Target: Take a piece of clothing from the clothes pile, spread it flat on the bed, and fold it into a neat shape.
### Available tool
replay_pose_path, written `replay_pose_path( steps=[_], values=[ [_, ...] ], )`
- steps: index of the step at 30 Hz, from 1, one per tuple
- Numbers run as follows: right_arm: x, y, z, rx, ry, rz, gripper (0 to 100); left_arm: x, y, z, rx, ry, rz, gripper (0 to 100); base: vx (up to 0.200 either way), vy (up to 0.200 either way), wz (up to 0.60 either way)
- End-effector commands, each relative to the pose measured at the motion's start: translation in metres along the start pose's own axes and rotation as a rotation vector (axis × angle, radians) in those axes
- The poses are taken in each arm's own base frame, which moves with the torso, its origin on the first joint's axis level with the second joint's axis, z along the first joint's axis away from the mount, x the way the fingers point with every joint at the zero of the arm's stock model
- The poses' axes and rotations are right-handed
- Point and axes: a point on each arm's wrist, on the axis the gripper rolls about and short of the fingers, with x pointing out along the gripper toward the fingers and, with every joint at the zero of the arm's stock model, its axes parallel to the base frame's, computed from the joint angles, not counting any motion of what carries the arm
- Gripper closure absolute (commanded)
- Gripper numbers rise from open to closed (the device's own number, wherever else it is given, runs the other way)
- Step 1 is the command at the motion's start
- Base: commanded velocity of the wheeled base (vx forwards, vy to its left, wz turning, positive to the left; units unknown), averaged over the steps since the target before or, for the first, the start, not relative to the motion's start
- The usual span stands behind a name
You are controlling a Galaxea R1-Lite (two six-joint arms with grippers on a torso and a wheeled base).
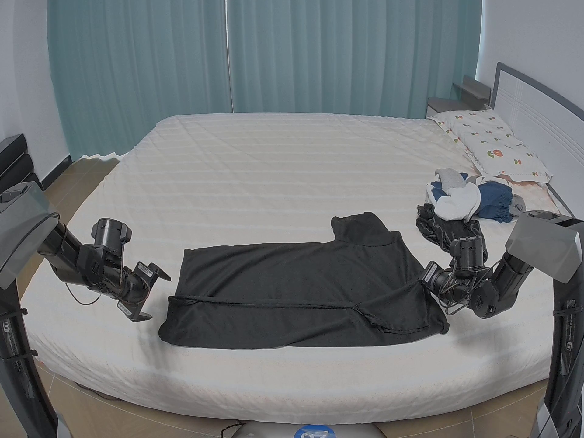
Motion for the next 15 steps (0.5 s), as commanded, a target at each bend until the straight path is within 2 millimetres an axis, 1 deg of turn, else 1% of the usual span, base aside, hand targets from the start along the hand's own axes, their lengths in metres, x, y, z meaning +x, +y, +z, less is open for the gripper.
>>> replay_pose_path(
  steps=[1, 2, 3, 5, 6, 9, 15],
  values=[
    [0.000, 0.001, 0.000, 0.001, -0.002, 0.004, 100, 0.000, -0.010, -0.006, 0.023, 0.007, -0.024, 0, 0.000, 0.000, 0.00],
    [0.000, 0.001, 0.000, 0.001, -0.002, 0.004, 100, 0.000, -0.010, -0.006, 0.023, 0.007, -0.024, 0, 0.000, 0.000, 0.00],
    [0.001, 0.002, 0.001, 0.009, -0.004, 0.006, 100, 0.002, -0.015, -0.013, 0.041, 0.019, -0.030, 0, 0.000, 0.000, 0.00],
    [0.002, 0.002, 0.001, 0.014, -0.005, 0.008, 100, 0.003, -0.017, -0.017, 0.049, 0.022, -0.029, 0, 0.000, 0.000, 0.00],
    [0.004, 0.001, 0.000, 0.017, -0.004, 0.007, 100, 0.005, -0.020, -0.022, 0.064, 0.025, -0.029, 0, 0.000, 0.000, 0.00],
    [0.006, 0.001, 0.002, 0.020, -0.011, 0.010, 100, 0.006, -0.023, -0.022, 0.066, 0.022, -0.036, 0, 0.000, 0.000, 0.00],
    [0.006, 0.000, 0.006, 0.024, -0.021, 0.010, 100, 0.016, -0.024, -0.019, 0.066, 0.011, -0.027, 0, 0.000, 0.000, 0.00]
  ],
)
